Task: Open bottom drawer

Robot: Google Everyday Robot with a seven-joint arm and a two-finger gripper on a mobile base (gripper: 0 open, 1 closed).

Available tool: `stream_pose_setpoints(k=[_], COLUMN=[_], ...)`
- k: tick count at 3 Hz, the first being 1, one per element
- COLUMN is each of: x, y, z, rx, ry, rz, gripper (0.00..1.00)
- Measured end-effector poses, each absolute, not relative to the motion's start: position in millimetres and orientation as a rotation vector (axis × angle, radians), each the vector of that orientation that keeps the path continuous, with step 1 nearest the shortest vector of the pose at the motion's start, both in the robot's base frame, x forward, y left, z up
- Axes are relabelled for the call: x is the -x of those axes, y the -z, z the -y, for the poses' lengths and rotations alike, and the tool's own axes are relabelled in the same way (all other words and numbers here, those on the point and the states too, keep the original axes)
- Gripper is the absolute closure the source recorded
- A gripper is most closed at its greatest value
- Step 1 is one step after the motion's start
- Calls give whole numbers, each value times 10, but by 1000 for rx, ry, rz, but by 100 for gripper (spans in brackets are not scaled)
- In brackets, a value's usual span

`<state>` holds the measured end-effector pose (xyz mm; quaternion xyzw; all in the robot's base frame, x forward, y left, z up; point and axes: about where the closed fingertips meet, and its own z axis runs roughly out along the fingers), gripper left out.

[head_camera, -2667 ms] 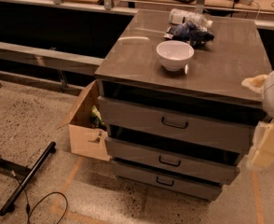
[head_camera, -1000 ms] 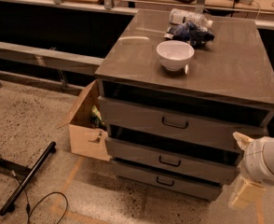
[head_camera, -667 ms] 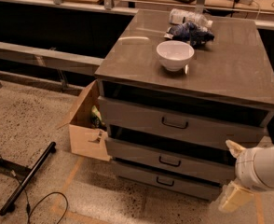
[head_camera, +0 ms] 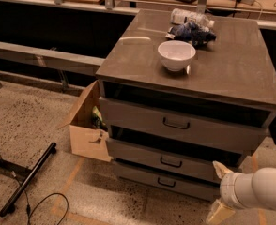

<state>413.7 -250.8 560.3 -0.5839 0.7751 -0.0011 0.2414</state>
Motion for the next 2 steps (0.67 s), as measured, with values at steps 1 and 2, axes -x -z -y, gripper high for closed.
stream_pose_setpoints(k=[1, 2], x=[-4113, -4111], y=[-5639, -5639], z=[2510, 2510], rx=[1604, 1604], ry=[4, 4], rz=[-2130, -2131], gripper=[0, 0])
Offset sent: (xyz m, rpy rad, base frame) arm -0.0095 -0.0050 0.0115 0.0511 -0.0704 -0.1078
